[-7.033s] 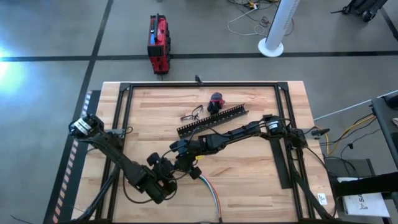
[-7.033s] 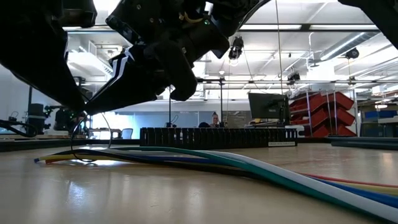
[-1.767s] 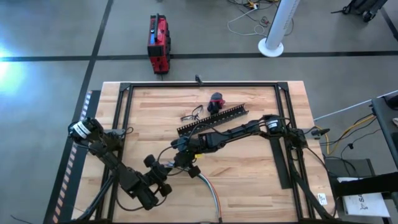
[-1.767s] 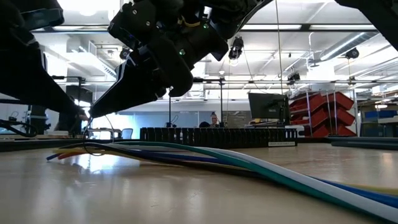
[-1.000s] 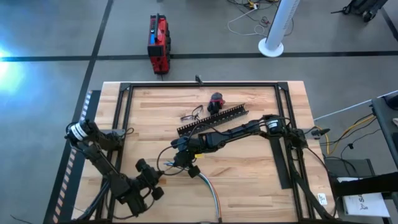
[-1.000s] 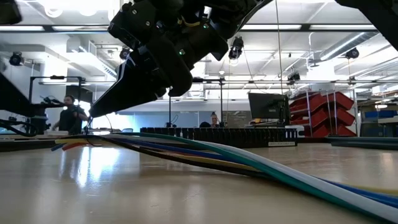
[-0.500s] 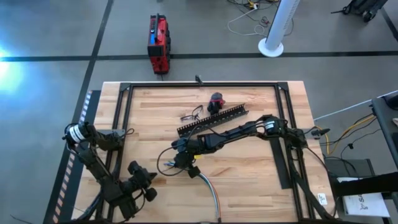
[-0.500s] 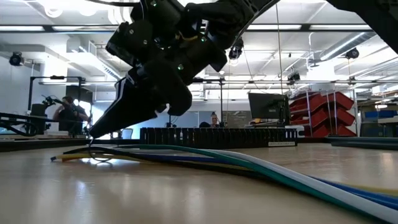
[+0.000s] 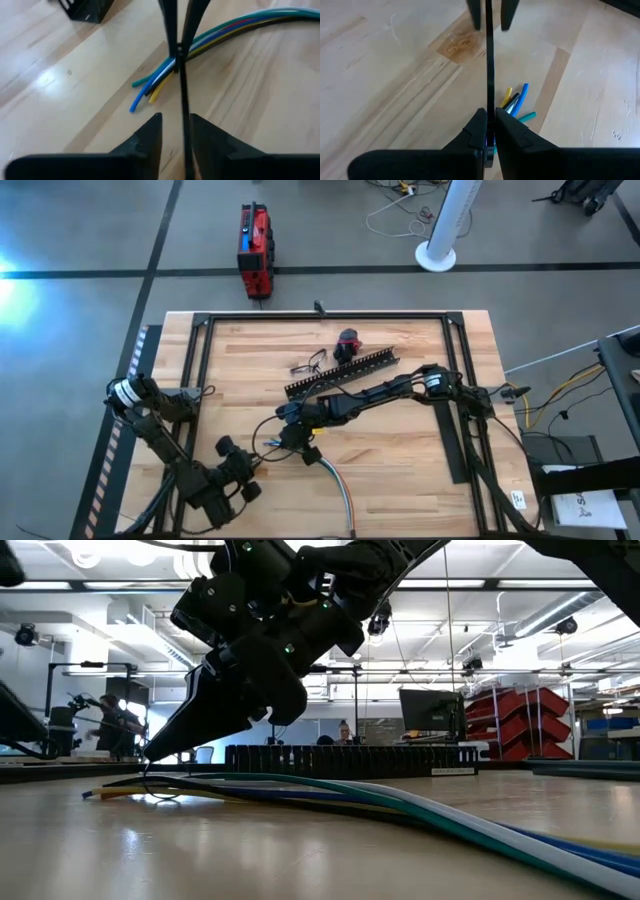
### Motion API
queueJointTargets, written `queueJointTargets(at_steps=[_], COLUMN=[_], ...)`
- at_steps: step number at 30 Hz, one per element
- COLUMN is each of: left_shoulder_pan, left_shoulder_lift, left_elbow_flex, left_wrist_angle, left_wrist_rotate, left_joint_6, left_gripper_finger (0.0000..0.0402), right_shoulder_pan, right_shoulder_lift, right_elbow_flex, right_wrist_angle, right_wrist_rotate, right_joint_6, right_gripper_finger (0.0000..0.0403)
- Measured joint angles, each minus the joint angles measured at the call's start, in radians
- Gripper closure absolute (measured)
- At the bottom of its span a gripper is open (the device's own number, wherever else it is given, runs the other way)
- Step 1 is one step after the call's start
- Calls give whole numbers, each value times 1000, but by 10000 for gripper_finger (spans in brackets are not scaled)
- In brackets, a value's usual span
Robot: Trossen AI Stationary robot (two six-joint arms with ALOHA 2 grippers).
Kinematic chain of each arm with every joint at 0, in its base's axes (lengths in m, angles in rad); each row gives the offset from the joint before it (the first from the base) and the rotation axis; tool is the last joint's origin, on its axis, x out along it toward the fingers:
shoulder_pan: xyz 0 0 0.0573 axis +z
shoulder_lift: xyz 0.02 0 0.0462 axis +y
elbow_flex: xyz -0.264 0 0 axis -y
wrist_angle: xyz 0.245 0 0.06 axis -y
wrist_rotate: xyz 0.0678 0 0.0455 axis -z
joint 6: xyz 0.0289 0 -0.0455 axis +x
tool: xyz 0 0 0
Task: Ziptie cables
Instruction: Wrap the cable wires with black zip tie
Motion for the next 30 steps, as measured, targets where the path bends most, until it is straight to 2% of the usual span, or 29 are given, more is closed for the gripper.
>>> queueJointTargets(at_steps=[7, 12, 16, 21, 30], left_shoulder_pan=[93, 161, 200, 237, 252], left_shoulder_lift=[0, -1, -1, 9, 12], left_elbow_flex=[1, 1, 1, 1, 1], left_wrist_angle=[61, 86, 153, 243, 246], left_wrist_rotate=[-2, -2, -2, 2, 10], left_joint_6=[146, 204, 312, 446, 478], left_gripper_finger=[247, 227, 243, 284, 350], right_shoulder_pan=[0, 0, 0, 0, 0], right_shoulder_lift=[0, 1, 1, 1, 1], right_elbow_flex=[0, 0, 0, 0, -1], right_wrist_angle=[0, 1, 1, 1, -2], right_wrist_rotate=[0, 1, 1, 1, 3], right_joint_6=[4, 6, 6, 6, 7], right_gripper_finger=[394, 394, 394, 394, 394])
